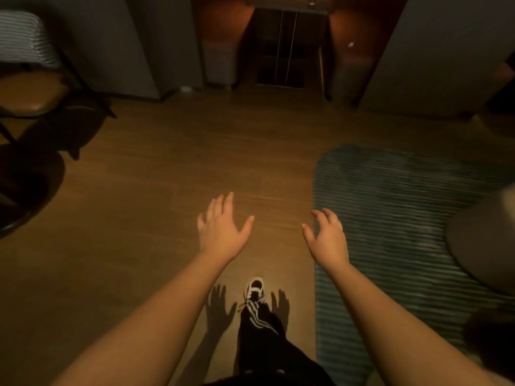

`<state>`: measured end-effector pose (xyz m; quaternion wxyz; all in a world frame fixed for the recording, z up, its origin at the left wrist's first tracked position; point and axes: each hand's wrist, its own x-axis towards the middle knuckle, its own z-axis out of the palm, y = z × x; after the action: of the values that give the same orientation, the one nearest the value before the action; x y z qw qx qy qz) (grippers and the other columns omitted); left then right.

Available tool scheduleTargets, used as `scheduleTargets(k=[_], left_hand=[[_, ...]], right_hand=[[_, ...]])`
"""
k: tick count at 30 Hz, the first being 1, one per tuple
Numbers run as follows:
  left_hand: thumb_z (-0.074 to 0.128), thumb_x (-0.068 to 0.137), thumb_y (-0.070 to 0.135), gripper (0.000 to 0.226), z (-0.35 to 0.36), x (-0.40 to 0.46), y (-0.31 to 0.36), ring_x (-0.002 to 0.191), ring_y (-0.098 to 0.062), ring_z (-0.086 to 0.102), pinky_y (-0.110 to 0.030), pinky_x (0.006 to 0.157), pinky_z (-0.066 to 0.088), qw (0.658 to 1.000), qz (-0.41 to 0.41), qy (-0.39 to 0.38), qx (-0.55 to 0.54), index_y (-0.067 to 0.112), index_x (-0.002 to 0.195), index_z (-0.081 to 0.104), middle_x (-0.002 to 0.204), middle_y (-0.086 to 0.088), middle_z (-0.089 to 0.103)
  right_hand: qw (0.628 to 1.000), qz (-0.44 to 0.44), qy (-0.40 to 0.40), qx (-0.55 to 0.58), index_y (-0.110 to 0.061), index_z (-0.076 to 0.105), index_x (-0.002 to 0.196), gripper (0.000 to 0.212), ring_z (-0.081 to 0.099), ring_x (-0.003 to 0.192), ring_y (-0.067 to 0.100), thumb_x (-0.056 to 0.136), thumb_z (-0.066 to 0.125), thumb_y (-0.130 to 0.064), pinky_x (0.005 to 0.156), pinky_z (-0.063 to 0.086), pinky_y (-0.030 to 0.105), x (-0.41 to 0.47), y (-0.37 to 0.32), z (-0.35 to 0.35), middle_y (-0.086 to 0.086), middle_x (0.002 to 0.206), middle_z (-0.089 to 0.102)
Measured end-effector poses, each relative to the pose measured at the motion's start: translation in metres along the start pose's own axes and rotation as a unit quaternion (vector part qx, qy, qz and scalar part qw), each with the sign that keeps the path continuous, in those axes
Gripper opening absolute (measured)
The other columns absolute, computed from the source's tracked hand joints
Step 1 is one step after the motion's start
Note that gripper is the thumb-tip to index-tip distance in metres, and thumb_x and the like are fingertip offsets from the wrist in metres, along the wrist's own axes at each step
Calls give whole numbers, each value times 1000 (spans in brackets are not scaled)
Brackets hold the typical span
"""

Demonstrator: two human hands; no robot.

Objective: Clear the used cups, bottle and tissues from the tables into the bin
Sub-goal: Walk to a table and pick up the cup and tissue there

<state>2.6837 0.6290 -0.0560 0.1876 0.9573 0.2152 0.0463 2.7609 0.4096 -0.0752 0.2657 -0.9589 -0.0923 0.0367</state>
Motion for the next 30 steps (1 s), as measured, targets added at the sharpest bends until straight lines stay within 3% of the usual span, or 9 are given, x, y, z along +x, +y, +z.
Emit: scheduleTargets(k=[9, 19, 25, 30], left_hand=[[31, 86, 69, 78, -12, 302, 44, 144, -18, 12, -49, 114, 13, 1000, 7, -15, 8, 26, 150, 14, 156, -1, 20], [33, 86, 69, 78, 35, 653, 95, 144, -18, 12, -51, 114, 11, 999, 42, -34, -6, 28, 150, 12, 157, 0, 18], [38, 86, 66, 78, 37, 880, 146, 143, -19, 12, -50, 113, 12, 996, 76, -54, -1, 29, 149, 12, 157, 1, 17], [42, 87, 65, 79, 45, 1018, 194, 141, -27, 18, -52, 112, 19, 991, 111, -68, -26, 24, 149, 16, 155, -7, 22]], right_hand=[[1000, 12, 2, -1, -19, 46, 136, 49, 32, 137, 26, 93, 52, -40, 112, 30, 41, 298, -56, -14, 9, 149, 35], [998, 39, 42, -4, -22, 46, 136, 49, 34, 136, 26, 92, 52, -43, 111, 33, 40, 637, -74, 7, 7, 148, 36], [994, 97, 58, -7, -21, 46, 136, 49, 38, 134, 26, 92, 53, -42, 108, 35, 38, 844, -92, 1, 8, 148, 37], [990, 124, 69, 4, -19, 47, 135, 49, 37, 133, 28, 92, 54, -40, 107, 36, 38, 974, -91, -13, 11, 146, 38]])
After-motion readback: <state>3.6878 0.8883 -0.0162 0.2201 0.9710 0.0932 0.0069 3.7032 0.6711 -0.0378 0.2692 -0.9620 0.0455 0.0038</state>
